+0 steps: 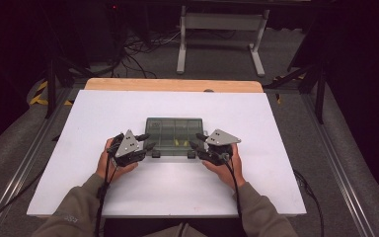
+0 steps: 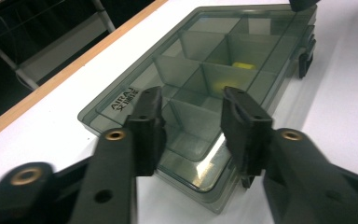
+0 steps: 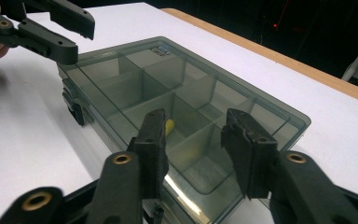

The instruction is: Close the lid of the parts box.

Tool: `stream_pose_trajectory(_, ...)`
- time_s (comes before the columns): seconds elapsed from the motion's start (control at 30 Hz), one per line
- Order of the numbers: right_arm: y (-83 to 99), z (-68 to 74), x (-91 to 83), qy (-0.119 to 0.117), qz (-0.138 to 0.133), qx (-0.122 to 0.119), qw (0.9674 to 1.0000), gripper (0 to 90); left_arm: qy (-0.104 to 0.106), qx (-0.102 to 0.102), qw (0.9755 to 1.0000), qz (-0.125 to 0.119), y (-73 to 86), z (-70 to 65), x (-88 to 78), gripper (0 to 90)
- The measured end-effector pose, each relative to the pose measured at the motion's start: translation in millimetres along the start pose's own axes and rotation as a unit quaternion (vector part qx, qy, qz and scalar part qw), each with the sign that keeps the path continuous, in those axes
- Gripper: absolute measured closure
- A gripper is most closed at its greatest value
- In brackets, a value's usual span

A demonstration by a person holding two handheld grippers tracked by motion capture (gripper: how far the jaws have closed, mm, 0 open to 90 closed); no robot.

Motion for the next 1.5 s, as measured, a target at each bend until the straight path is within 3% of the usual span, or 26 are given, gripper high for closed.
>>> stream_pose_trajectory(0.47, -1.4, -1.4, 1.5, 0.020, 0.001, 0.015, 0.9997, 30.4, -0.009, -0.006, 0.9999, -0.001, -0.4, -0.1, -0.3, 38.3)
stream_pose_trajectory(1.07, 0.2, -0.8, 4.6, 0.036, 0.009, 0.009, 0.9993, 18.2, -0.013, -0.011, 0.9998, 0.005, 0.2, -0.5, 1.4, 13.5)
stream_pose_trajectory(1.5, -1.5, -0.2, 5.2, 0.033, 0.003, 0.010, 0.9994, 5.9, 0.000, -0.009, 1.0000, 0.000, -0.4, -1.5, 0.8, 6.2)
Point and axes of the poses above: each handheld gripper's, and its own axes: x roughly forward along the jaws, y roughly out of its underside, z roughly to its left, the point moved 3 cm from there along x, roughly forward along the jaws, and after that the axes turned 14 degrees about y, right-handed, at the moved point
